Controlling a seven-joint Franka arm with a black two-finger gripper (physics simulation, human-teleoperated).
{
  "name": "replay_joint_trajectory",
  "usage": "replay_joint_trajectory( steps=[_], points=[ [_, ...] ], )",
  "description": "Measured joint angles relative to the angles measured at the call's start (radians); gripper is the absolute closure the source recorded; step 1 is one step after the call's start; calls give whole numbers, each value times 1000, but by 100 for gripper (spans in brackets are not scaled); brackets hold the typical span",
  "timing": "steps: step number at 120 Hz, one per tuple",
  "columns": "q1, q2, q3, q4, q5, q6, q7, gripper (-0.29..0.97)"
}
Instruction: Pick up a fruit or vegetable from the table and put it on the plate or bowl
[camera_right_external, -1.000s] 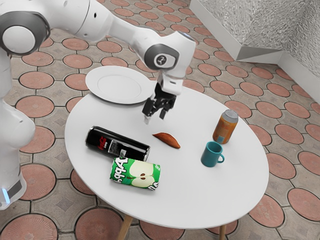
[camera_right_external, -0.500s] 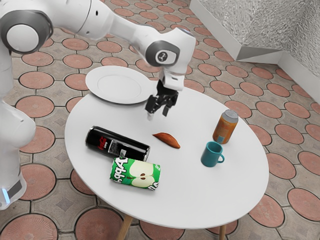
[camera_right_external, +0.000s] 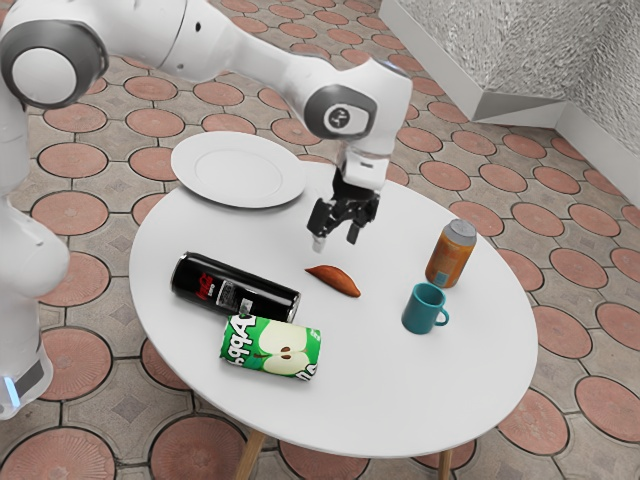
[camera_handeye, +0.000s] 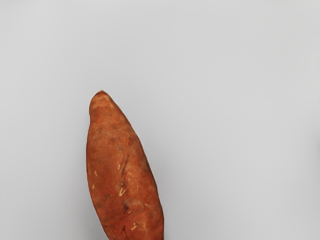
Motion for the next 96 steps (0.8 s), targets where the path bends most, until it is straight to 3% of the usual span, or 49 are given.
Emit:
replay_joint_trajectory(
  steps=[96],
  points=[
    [7, 7, 15, -37, 6, 3, -13, 0]
  ],
)
